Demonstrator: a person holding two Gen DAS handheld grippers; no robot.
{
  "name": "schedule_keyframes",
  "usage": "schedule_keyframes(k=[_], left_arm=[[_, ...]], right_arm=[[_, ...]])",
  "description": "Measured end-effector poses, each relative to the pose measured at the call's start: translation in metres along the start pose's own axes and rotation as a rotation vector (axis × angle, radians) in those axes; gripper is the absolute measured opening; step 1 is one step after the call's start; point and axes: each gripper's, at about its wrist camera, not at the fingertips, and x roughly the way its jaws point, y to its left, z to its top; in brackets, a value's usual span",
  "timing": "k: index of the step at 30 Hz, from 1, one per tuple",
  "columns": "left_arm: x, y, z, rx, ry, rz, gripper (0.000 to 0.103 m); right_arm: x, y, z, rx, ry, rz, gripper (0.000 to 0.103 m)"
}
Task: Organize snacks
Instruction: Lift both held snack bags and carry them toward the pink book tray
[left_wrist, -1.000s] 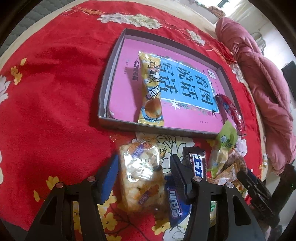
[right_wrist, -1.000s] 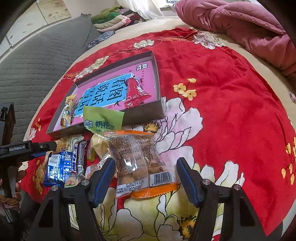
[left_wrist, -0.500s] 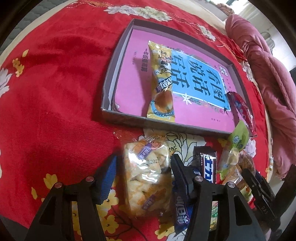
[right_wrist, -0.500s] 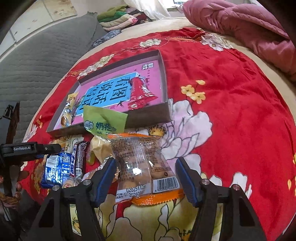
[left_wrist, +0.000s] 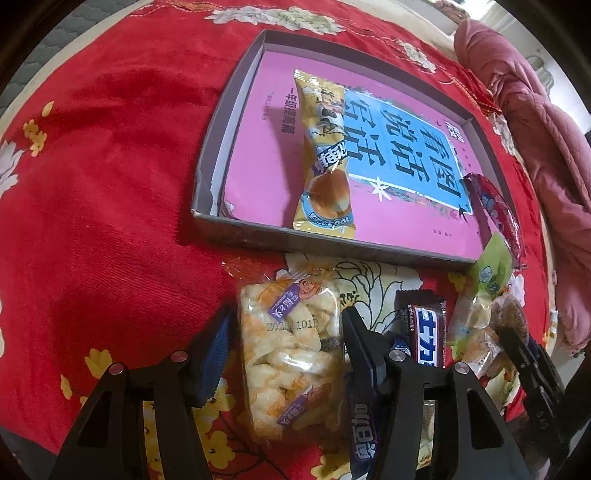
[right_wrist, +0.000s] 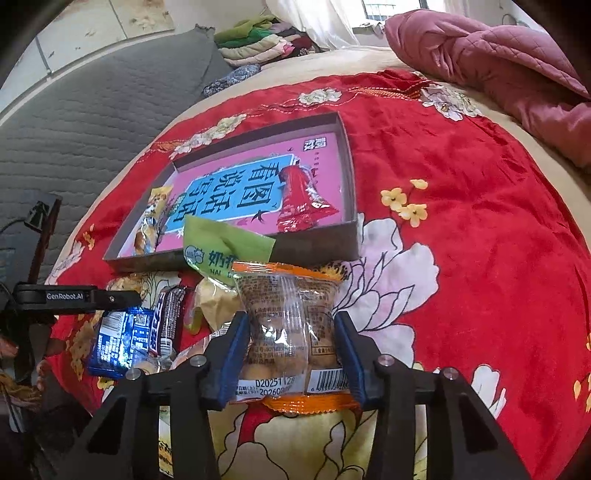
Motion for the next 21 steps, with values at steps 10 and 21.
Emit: schedule_keyframes(k=[10, 21], left_arm=[[-0.007, 0.006, -0.001, -0.014, -0.026, -0.027, 0.05], [-0.018, 0.013, -0.005, -0.029, -0.033, -0.056, 0.05]], right_arm=[[-0.012, -0.006, 0.001, 0.036, -0.04, 0.028, 0.046], [-0.008, -0.034, -0.001, 0.182, -0.02, 0.102, 0.047]])
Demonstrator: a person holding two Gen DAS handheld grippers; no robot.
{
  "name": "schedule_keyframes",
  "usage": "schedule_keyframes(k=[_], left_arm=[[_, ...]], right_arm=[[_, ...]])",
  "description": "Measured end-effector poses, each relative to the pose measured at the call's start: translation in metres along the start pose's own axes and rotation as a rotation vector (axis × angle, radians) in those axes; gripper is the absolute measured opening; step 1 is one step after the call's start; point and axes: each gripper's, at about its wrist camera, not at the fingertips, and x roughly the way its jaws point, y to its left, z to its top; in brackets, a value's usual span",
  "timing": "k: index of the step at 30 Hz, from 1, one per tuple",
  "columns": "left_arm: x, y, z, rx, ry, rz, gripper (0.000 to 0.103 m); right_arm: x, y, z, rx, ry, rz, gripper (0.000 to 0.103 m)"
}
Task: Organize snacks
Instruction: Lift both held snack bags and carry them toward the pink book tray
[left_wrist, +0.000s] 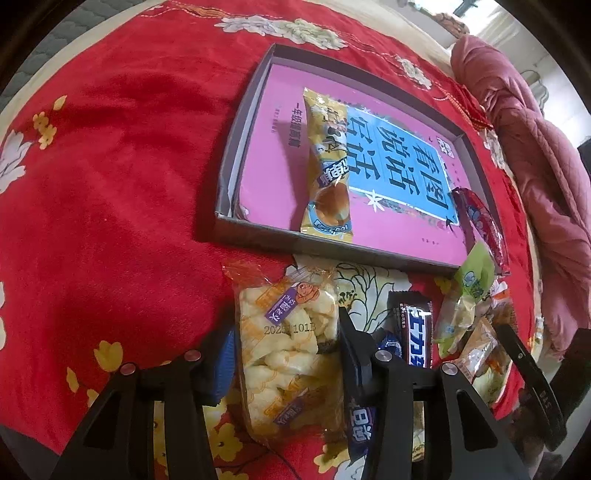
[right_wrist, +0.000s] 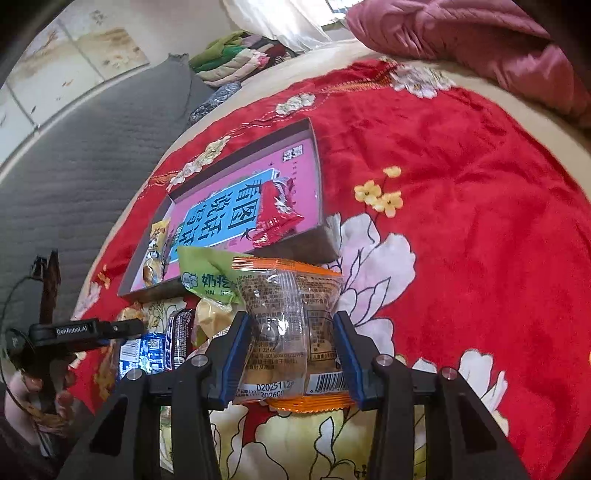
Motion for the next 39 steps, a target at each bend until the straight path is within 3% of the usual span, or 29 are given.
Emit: schedule_keyframes(k=[12, 19, 24, 28, 33, 35, 39], left_arm=[[-0.004, 0.002, 0.0, -0.005, -0.005, -0.01, 0.05], [-0.005, 0.002, 0.0, -0.003, -0.004, -0.016, 0.049], [-0.005, 0.002, -0.001, -0.004, -0.003, -0.02, 0.049], [-0.006, 0.003, -0.001, -0.008, -0.001, -0.023, 0.049], [-0.006, 0.004, -0.001, -0.013, 0.0, -0.024, 0.049], [-0.006, 0.004, -0.001, -0.013, 0.001, -0.025, 0.049], [-0.006, 0.004, -0.001, -0.011, 0.0, -0.026, 0.049]], right_arm=[[0.008, -0.023, 0.001, 0.142, 0.026, 0.1, 0.05], [0.015, -0.015, 0.001, 0.08, 0.047, 0.051, 0.052], [0.013, -0.026, 0.005, 0.166, 0.025, 0.091, 0.056], [0.017, -0.021, 0.007, 0.132, 0.031, 0.061, 0.056], [0.011, -0.026, 0.01, 0.186, 0.003, 0.13, 0.061], [0.008, -0.027, 0.009, 0.185, 0.0, 0.108, 0.066], [0.007, -0.022, 0.004, 0.153, 0.036, 0.084, 0.066]])
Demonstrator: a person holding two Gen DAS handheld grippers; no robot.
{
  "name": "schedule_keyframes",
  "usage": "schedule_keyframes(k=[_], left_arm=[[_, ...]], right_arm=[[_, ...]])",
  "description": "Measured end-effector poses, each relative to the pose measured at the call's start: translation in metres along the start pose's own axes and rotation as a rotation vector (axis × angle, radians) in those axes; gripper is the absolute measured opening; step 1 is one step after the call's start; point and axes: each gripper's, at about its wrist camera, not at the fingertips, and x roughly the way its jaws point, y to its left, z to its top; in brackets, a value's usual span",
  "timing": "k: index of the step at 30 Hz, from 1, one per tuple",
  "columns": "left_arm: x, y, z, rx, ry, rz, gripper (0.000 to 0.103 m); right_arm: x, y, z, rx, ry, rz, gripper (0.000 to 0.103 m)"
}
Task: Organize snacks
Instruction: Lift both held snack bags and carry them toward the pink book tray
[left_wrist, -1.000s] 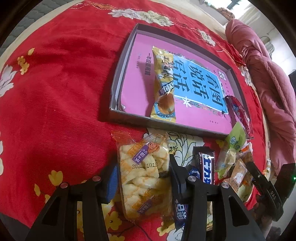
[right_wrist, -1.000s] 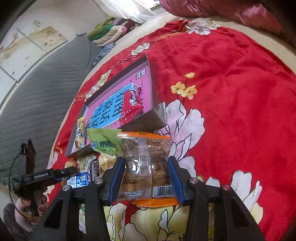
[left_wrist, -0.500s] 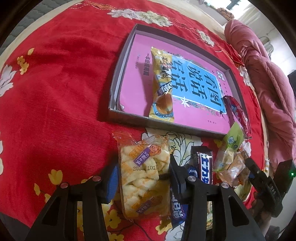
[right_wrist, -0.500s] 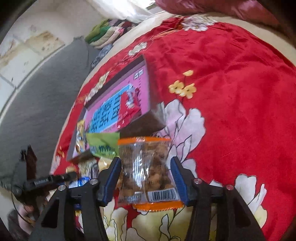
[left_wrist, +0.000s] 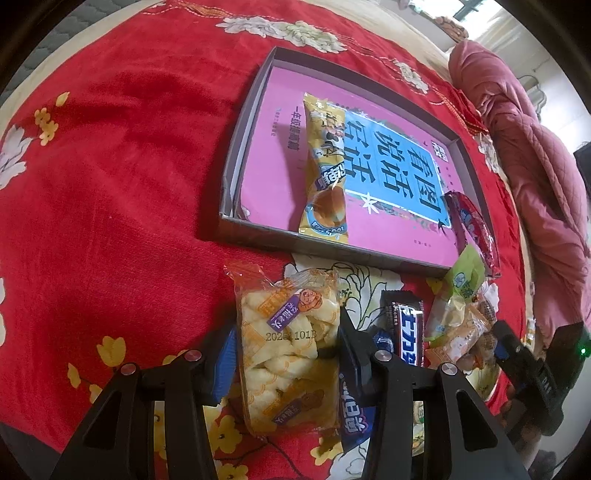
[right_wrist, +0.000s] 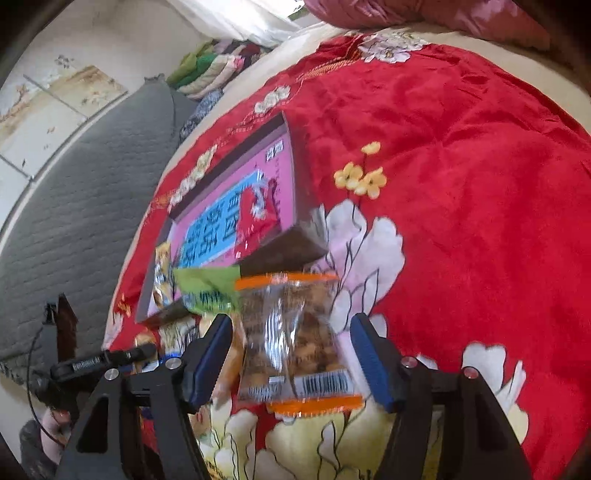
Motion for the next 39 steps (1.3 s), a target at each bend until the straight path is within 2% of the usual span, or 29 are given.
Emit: schedule_keyframes(k=[8, 12, 20, 30, 34, 39], left_arm=[[-0.003, -0.002, 0.0, 0.011, -0.004, -0.003, 0.049], [-0.007, -0.004, 0.0, 0.023, -0.015, -0.005, 0.049], [-0.02, -0.005, 0.002, 0.031, -0.043, -0.019, 0.049], [-0.037, -0.002, 0.005, 0.017, -0.077, -0.044, 0.049], [-0.045, -0.004, 0.008, 0.018, -0.096, -0.055, 0.049], [-0.05, -0.006, 0.013, 0.015, -0.116, -0.06, 0.049]], right_arm=[[0.003, 0.016, -0.012, -0.111, 0.045, -0.098, 0.066], [0.009, 0.023, -0.014, -0.179, 0.051, -0.144, 0.061], [0.004, 0.023, -0.013, -0.189, 0.017, -0.136, 0.055], [-0.021, 0.011, -0.004, -0.102, -0.075, -0.07, 0.055], [-0.035, 0.027, -0.001, -0.158, -0.154, -0.044, 0.055], [-0.039, 0.051, -0.001, -0.254, -0.195, -0.035, 0.055]])
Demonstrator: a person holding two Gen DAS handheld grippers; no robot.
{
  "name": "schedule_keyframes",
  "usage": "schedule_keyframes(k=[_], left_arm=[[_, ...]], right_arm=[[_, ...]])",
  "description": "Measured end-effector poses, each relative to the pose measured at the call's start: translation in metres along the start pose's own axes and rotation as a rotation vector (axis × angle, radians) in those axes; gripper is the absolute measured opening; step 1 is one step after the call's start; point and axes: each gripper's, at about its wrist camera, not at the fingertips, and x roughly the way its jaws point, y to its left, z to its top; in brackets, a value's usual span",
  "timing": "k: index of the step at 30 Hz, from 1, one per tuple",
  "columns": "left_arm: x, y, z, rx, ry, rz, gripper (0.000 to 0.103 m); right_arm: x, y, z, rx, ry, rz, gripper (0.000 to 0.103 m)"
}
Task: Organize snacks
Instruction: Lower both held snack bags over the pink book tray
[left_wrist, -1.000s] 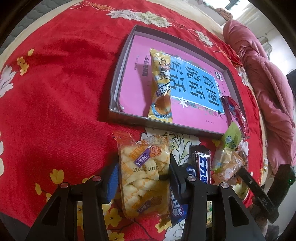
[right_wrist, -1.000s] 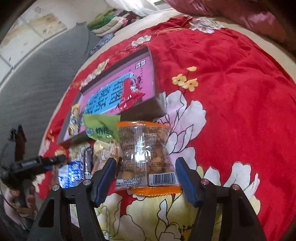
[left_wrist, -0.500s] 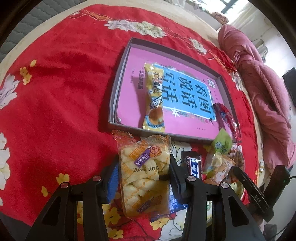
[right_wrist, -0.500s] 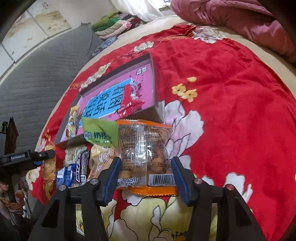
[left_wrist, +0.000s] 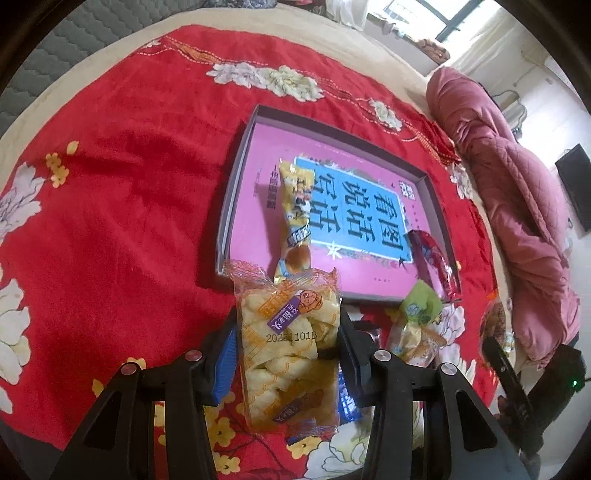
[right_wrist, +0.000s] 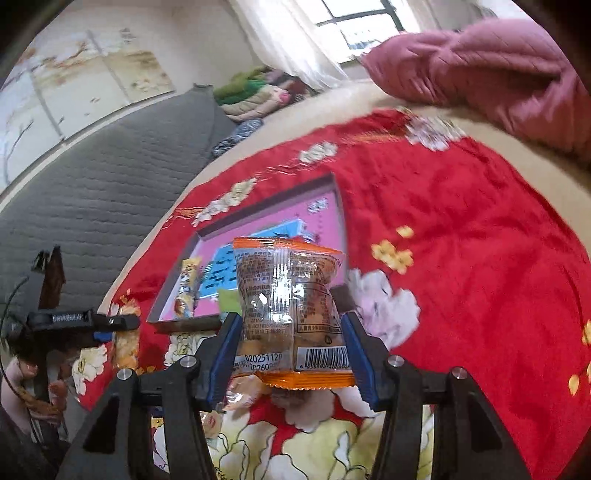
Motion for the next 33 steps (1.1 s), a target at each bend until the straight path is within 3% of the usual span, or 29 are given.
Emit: schedule_keyframes(k=[14, 33], left_arm=[[-0.001, -0.007, 0.025, 0.002, -0.069, 0.007, 0.049], [0.032, -0.01, 0.064, 0.03, -0.107, 0.122, 0.049]], right_arm=[[0.012, 0.018, 0.009, -0.05, -0.025, 0.021, 0.055], [0.032, 0.031, 0.028, -0.078, -0.072, 0.009, 0.055]])
